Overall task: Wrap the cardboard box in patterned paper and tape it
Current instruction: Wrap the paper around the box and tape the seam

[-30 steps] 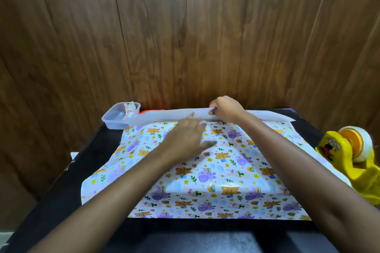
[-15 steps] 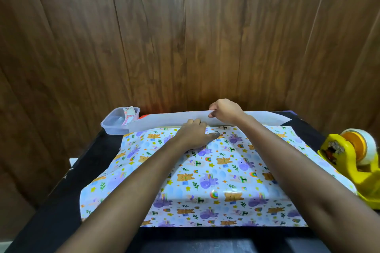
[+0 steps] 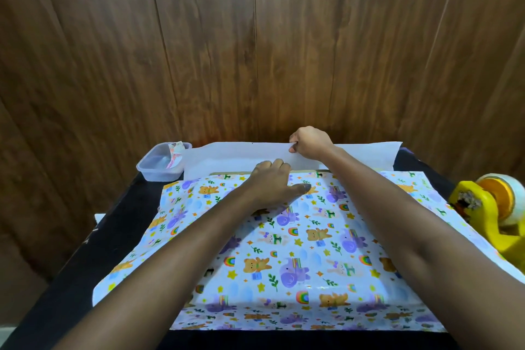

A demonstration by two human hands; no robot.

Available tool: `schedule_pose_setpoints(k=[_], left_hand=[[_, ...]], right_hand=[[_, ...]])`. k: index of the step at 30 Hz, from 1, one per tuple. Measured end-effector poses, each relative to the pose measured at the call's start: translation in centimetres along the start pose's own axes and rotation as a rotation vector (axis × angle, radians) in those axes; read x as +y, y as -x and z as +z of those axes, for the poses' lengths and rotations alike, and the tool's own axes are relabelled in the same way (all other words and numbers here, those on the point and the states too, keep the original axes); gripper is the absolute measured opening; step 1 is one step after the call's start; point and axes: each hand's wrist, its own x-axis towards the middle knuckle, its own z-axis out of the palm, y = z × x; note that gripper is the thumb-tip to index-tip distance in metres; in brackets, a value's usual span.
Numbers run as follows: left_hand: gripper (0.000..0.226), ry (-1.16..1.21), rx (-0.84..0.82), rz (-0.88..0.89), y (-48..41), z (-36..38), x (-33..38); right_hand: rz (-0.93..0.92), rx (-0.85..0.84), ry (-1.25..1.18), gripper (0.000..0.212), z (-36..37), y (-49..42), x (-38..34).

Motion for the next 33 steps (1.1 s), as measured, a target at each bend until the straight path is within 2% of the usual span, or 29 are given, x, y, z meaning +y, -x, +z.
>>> schedule_pose_setpoints(k=[10,17,20,23,26,29,33], left_hand=[[0.065,-0.023,-0.011,-0.009,0.0,0.7,-0.9],[0.061,0.0,0.009,-0.003,-0.4,2.0,-1.9],[0.067,-0.124,0.11,0.001,0.1,2.3,-1.5],[0.091,-0.243,0.302,-0.078,1.0,2.4,-0.8],[0.076,-0.353,0.458,-0.097,2.0,2.1,-0.2],[0.074,-0.467,0.478,-0.083,2.0,1.8,0.0],[0.068,-0.504,0.392,-0.076,2.2,2.0,0.3]], right_hand=[[0.002,-0.039,0.002,0.024,1.1,-1.1,-0.7],[-0.094,-0.037,0.033,0.012,-0.3,1.3,-1.5],[-0.13,-0.009,0.074,0.015,-1.4,3.8,-1.9],[-0.154,0.026,0.123,0.016,-1.9,6.5,-2.5],[-0.161,0.064,0.167,0.026,-1.7,8.4,-2.9],[-0.171,0.062,0.212,0.031,-1.5,9.6,-3.0],[-0.213,0.062,0.253,0.028,-1.3,11.1,-2.7]])
